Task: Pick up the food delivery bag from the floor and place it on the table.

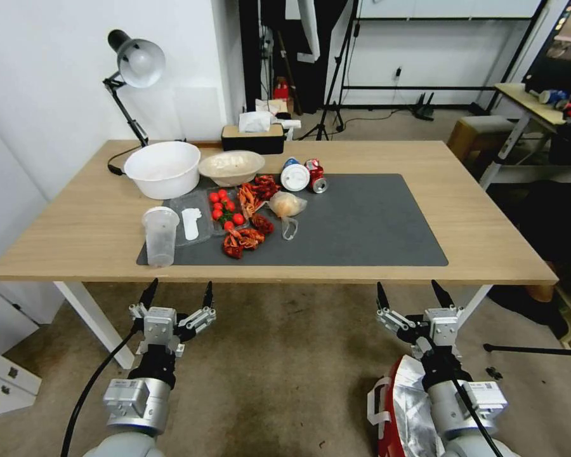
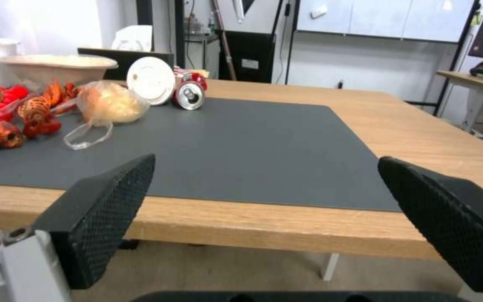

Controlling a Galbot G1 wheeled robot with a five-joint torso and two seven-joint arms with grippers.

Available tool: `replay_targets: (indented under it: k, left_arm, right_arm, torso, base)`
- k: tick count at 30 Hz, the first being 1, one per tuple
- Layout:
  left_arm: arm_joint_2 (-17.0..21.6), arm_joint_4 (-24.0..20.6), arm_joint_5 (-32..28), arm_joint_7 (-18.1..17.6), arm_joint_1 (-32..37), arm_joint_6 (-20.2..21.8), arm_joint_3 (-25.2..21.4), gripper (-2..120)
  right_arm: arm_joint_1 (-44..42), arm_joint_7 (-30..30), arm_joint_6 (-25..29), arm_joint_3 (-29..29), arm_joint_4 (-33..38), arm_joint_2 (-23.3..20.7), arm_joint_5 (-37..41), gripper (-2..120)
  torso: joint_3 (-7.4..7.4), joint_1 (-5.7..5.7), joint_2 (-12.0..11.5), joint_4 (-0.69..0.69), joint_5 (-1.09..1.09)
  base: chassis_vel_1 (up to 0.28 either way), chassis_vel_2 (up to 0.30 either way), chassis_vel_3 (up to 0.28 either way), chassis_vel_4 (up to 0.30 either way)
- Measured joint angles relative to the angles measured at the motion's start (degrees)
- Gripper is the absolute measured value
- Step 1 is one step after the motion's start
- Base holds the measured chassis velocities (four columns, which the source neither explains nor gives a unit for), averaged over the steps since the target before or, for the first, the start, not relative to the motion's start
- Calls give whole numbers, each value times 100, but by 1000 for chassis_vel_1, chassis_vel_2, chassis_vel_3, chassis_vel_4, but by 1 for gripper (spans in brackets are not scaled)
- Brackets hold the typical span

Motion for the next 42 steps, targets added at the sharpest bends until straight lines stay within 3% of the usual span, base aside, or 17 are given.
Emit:
replay_targets:
  k: [22, 24, 26, 27, 33, 42]
  left_arm:
    - [17, 6, -23, -1, -18, 0, -9, 100]
    - [60, 19, -82, -14, -66, -1, -37, 100]
    - [515, 179, -637, -222, -547, -70, -371, 100]
    - [688, 226, -841, -303, -734, -114, -496, 100]
    - [788, 305, -1143, -404, -793, -107, -494, 100]
    - [740, 338, -1097, -165, -746, -242, -469, 100]
  right_arm:
    - [6, -11, 10, 32, 1, -27, 47, 100]
    - [22, -34, 54, 121, 20, -83, 143, 100]
    - [118, -155, 298, 566, 186, -390, 603, 100]
    - [124, -181, 249, 637, 214, -436, 732, 100]
    - [179, -219, 145, 666, 247, -473, 924, 100]
    - [205, -306, 157, 675, 186, -505, 1034, 100]
  torso:
    - [0, 0, 0, 1, 2]
    - [0, 0, 0, 1, 2]
    - [-1, -1, 0, 2, -6]
    - [-1, 0, 0, -8, 5]
    - [-1, 0, -1, 2, 1]
    - [0, 0, -1, 0, 0]
  base:
    - [0, 0, 0, 0]
    - [0, 0, 0, 0]
    - [0, 0, 0, 0]
    - [0, 0, 0, 0]
    - [0, 0, 0, 0]
    - [0, 0, 0, 0]
